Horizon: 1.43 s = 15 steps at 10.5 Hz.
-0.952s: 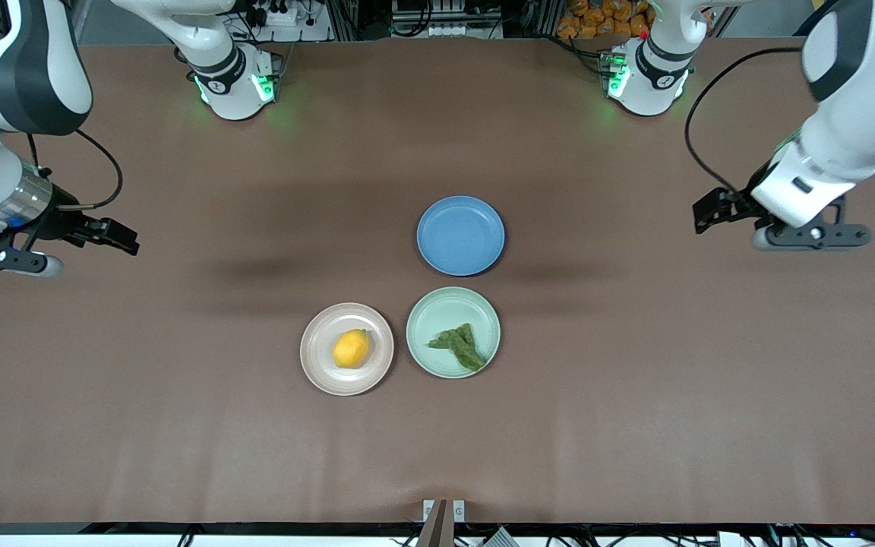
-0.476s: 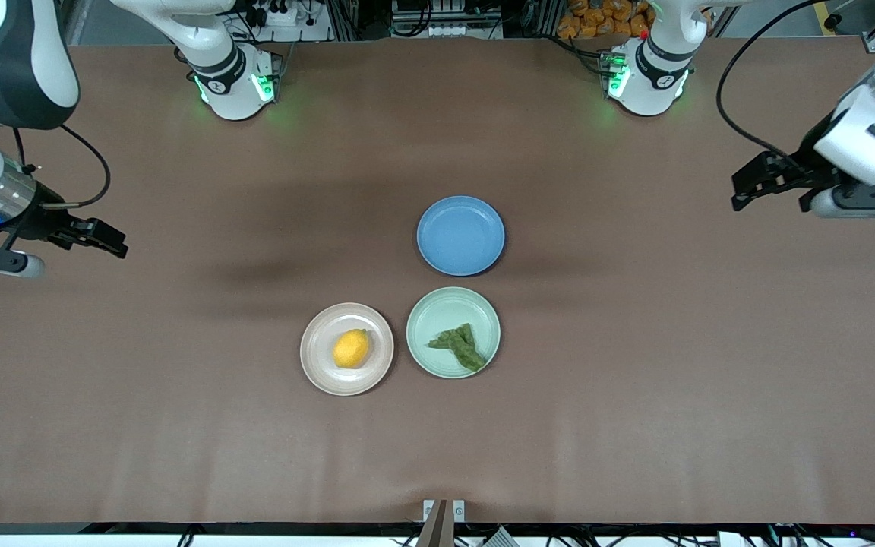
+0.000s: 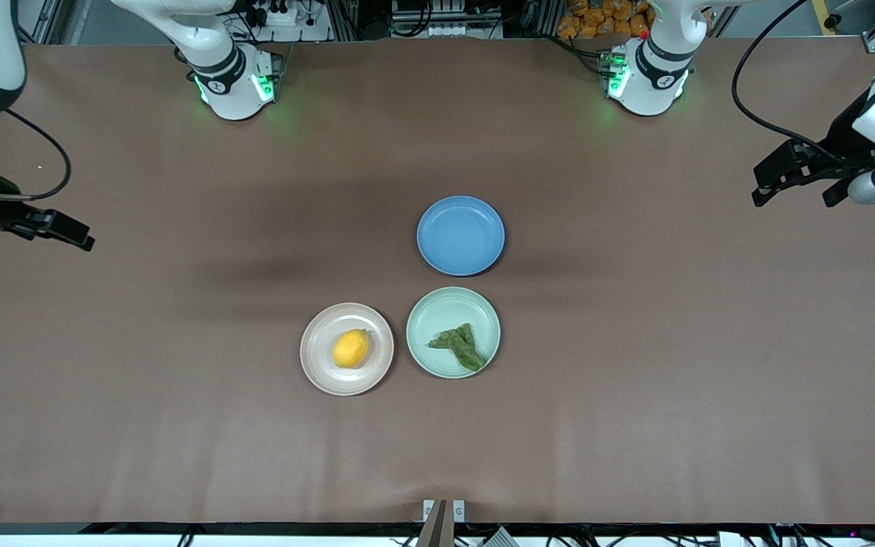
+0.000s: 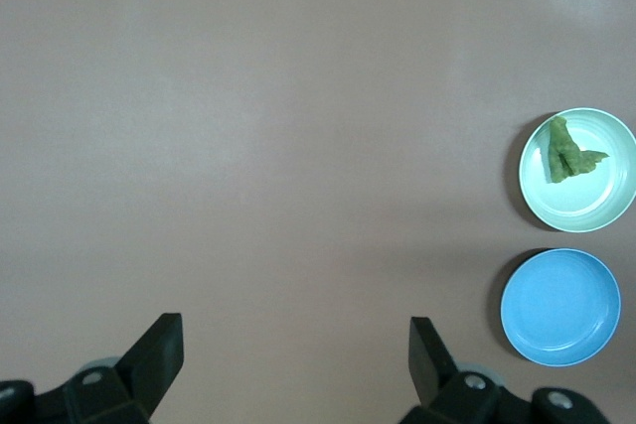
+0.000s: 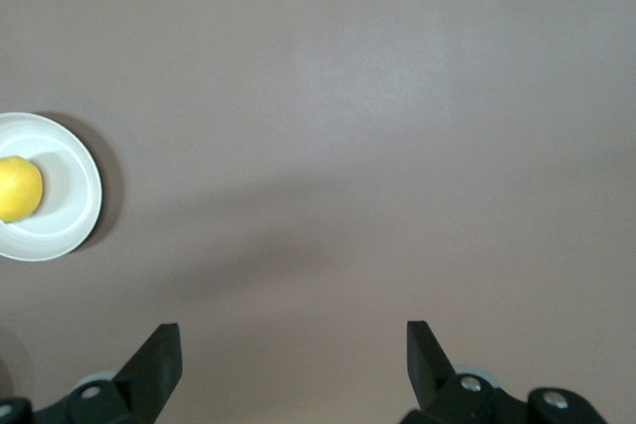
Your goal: Place lemon and lettuce in plates
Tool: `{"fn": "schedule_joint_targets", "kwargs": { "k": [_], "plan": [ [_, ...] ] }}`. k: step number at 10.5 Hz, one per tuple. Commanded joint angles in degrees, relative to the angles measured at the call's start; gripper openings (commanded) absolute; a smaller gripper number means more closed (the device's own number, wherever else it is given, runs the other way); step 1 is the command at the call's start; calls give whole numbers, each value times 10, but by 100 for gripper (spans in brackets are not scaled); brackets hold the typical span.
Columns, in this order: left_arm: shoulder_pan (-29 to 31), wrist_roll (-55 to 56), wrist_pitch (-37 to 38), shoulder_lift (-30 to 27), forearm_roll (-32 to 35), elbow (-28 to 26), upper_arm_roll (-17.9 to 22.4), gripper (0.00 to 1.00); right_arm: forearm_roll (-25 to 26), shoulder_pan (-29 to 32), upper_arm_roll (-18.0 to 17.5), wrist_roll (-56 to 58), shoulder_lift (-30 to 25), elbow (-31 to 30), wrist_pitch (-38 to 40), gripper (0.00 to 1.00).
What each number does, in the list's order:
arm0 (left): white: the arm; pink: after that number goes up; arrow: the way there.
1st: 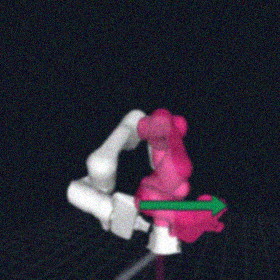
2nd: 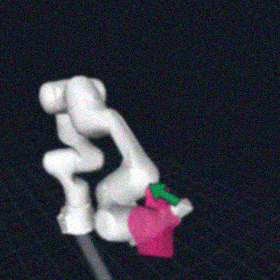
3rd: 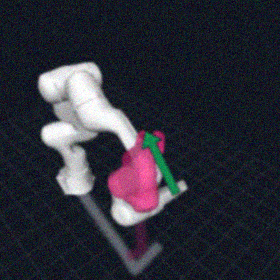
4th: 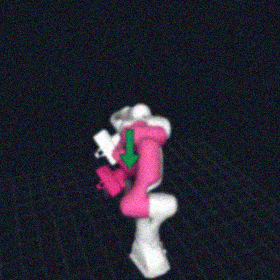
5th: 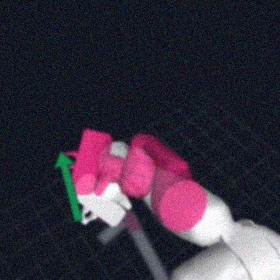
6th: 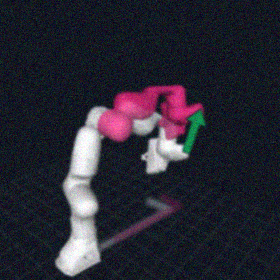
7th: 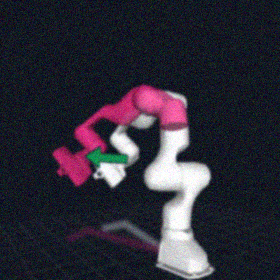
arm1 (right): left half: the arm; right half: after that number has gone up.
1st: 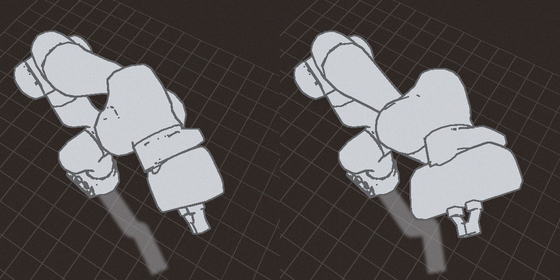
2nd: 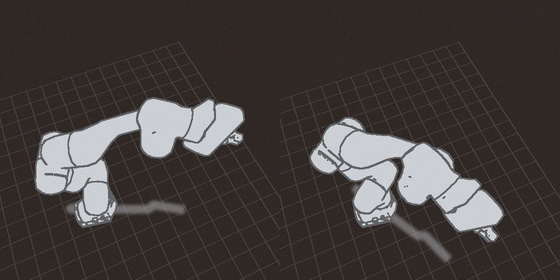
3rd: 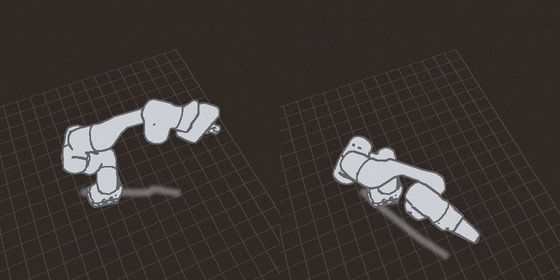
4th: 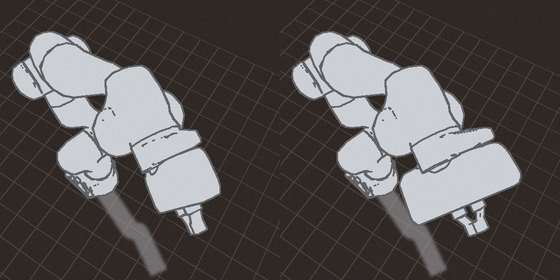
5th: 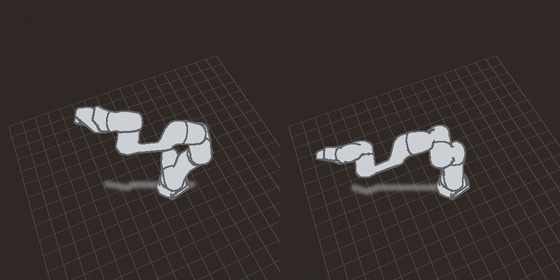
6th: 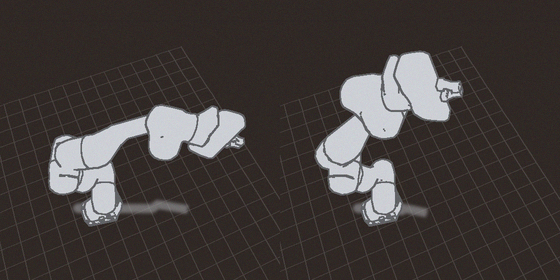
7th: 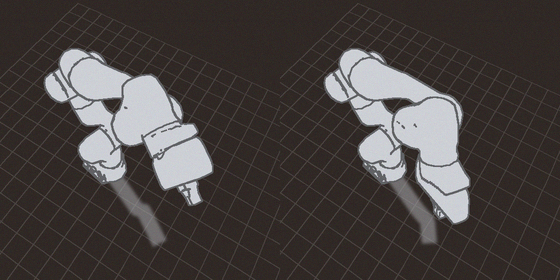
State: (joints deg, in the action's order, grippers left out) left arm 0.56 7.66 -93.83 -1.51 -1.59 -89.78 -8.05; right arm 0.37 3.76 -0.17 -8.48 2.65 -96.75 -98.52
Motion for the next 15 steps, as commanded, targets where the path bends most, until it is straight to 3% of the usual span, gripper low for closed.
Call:
{"fn": "schedule_joint_targets", "kwargs": {
  "k": [1,6,9,15],
  "plan": [
    [4,-10,12,7,0,10,-2,100,9,6,-4,-5,16,67,20,100],
    [5,-9,12,7,1,7,-2,100,26,4,-4,-5,15,109,22,100],
    [5,-9,12,9,2,7,-2,100,43,1,-9,-9,1,106,65,100],
    [16,-9,12,13,4,7,-2,100,34,3,-9,-15,-9,104,49,100]
  ]
}}
